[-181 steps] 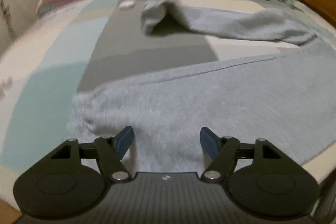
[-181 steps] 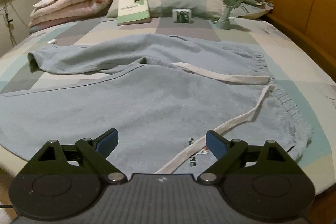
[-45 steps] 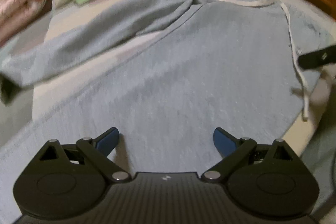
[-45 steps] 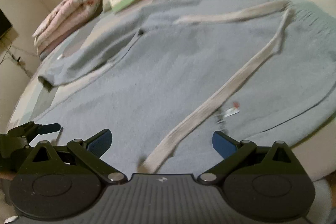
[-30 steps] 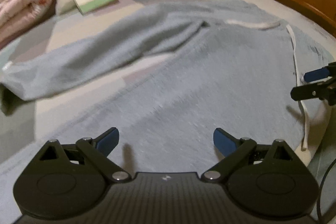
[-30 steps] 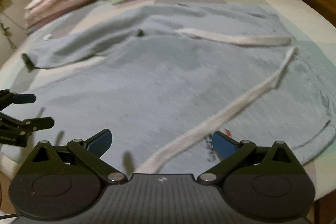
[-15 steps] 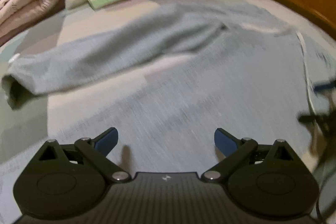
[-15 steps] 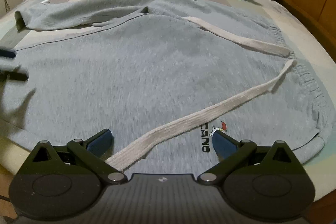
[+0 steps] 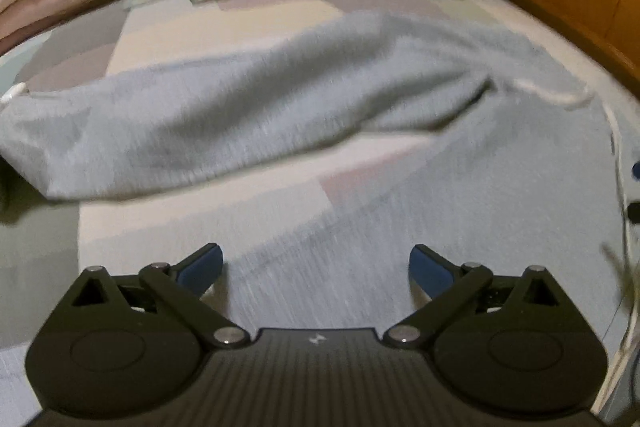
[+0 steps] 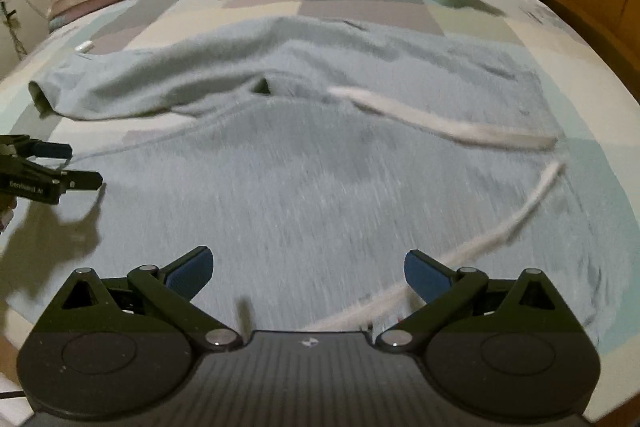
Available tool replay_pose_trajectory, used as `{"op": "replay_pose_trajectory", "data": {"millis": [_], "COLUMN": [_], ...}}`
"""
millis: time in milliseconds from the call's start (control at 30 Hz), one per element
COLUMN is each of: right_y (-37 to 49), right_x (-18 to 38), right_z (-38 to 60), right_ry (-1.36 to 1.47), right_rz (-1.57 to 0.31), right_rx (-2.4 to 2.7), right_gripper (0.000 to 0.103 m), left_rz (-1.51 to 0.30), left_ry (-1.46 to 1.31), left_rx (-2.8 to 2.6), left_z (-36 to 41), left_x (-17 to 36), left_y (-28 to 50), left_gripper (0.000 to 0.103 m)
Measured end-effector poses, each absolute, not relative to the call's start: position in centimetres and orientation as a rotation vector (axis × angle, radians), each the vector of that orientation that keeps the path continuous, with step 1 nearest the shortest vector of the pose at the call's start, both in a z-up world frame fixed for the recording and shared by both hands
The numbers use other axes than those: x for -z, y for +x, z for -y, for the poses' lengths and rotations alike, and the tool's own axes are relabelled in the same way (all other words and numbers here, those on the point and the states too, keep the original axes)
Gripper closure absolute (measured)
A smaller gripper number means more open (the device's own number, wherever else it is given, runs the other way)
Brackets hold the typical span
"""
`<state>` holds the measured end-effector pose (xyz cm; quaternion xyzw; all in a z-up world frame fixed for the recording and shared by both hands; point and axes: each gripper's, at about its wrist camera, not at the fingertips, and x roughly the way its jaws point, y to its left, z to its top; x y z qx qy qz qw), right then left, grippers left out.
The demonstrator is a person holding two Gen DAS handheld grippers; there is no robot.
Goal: Fold clothes
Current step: 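Move both open grippers along the sweatpants toward a pant leg cuff, then grasp the ribbed pant leg cuff with the left gripper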
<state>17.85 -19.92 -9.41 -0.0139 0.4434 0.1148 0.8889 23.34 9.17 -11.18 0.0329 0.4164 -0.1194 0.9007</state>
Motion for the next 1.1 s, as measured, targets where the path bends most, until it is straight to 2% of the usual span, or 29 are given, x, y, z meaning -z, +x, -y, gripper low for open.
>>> {"op": "replay_pose_trajectory", "data": {"millis": [133, 367, 667, 833, 1100], "right_y": [19.4, 21.3, 22.1, 22.2, 21.6], "right_x": [9.7, 10.9, 11.3, 11.4, 10.9], "right_z": [19.1, 18.9, 18.9, 18.3, 18.0], "right_ry": [-0.027, -0.001, 0.032, 0.032, 0.025], "right_rz": [-0.92, -0.967, -0.968, -0.971, -0.961], "right_rx": [-0.251, -0.251, -0.228, -0.232, -0.224], "right_gripper": [0.0, 0.0, 0.0, 0.0, 0.0], "left_rz": [-0.805, -0.739, -0.794, -0.793, -0.669], "left_ry": [0.017, 0.096, 0.004, -0.23, -0.644], "left_rx": [0.249, 0.284, 0.059, -0.019, 0.05], "left_z": [-9.7, -7.7, -16.8, -23.8, -30.7], "left_x": [9.4, 8.4, 9.7, 10.3, 11.1], "left_y": [25.3, 27.8, 26.8, 27.4, 29.8], "left_gripper": [0.004, 0.004, 0.004, 0.004, 0.004]}}
